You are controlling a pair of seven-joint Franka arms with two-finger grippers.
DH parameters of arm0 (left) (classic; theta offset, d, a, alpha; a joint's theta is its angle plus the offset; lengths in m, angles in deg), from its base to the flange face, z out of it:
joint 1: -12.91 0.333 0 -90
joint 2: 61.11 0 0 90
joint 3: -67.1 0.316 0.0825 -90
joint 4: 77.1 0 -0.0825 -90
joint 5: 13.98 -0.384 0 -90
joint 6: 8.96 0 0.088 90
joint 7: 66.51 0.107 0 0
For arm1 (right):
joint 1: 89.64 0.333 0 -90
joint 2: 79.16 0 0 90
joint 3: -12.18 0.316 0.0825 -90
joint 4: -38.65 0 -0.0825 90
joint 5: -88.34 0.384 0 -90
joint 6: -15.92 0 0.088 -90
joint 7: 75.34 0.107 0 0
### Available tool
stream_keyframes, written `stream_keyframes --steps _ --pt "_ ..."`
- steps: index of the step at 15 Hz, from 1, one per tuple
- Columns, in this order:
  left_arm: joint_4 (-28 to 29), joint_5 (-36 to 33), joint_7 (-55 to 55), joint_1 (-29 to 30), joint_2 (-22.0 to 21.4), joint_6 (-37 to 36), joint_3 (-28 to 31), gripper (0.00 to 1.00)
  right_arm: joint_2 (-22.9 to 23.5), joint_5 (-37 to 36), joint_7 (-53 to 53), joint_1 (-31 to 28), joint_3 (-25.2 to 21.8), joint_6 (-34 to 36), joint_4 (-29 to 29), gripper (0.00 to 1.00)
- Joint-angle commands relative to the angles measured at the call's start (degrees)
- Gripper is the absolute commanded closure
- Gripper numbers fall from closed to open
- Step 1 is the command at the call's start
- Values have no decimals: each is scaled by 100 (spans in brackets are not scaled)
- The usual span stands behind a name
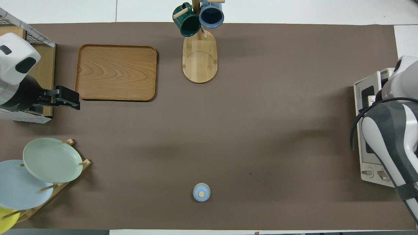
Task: Put eggplant into oven
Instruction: 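Push the oven door shut with the right gripper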
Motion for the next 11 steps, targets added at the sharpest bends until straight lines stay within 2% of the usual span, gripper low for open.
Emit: stream_keyframes --steps 1,6,7,8,9,10,11 --pt "33 52 51 69 -79 2 -35 0 -78 233 -141 -86 20 698 -292 100" --pt "33 52 51 69 -79 2 -26 0 27 910 -44 -24 46 1814 -1636 100" --pt "33 52 51 69 -79 2 -26 0 132 1032 34 -24 46 2034 -1918 96" --pt "33 52 51 78 -79 2 -35 0 212 1112 174 -41 46 2193 -2112 83" --pt "33 52 51 69 -79 2 -35 0 247 1104 237 -33 46 2203 -2140 75" --pt "33 52 51 78 -79 2 -26 0 248 1121 237 -24 46 2203 -2140 54" --pt "33 52 51 69 -79 2 -26 0 248 1130 246 -24 46 2186 -2140 1"
